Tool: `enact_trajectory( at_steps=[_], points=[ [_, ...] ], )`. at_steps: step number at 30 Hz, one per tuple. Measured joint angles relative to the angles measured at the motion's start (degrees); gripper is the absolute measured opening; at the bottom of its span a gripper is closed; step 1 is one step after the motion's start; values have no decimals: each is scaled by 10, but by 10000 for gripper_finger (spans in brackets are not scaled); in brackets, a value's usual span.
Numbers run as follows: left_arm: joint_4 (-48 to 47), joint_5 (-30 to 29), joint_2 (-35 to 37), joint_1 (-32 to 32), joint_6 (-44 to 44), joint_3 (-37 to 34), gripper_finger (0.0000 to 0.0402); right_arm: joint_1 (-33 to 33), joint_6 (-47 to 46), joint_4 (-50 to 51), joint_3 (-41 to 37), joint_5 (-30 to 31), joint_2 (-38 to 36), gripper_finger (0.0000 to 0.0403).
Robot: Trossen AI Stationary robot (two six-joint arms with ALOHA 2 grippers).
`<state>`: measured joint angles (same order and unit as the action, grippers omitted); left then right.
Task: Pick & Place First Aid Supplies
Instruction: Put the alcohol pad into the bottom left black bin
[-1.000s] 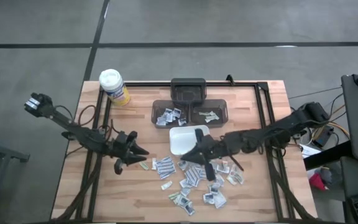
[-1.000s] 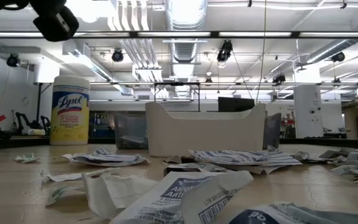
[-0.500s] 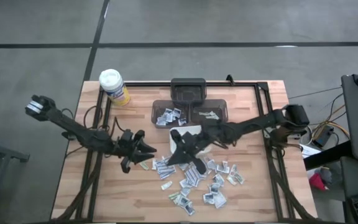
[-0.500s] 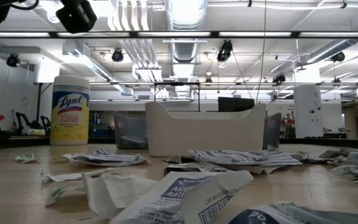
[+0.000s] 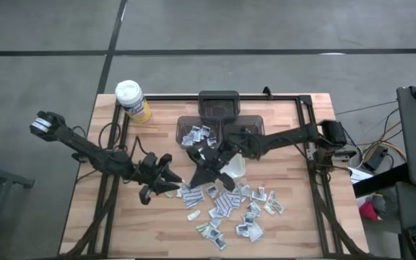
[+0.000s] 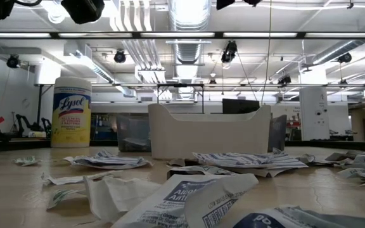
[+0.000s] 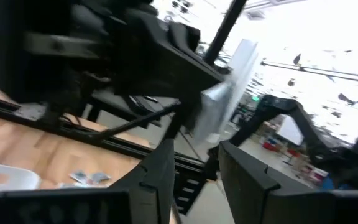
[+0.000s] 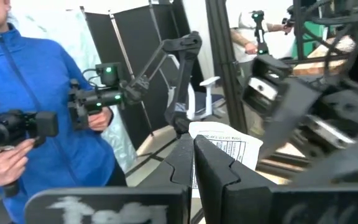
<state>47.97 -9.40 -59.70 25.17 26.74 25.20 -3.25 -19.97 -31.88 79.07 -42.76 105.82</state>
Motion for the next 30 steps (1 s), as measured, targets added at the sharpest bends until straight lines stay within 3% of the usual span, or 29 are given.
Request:
enact_trajectory(
  at_steps=[30],
  points=[
    [-14, 29, -19, -31, 16, 35, 120, 22, -19, -1, 1, -10, 1, 8]
  ],
)
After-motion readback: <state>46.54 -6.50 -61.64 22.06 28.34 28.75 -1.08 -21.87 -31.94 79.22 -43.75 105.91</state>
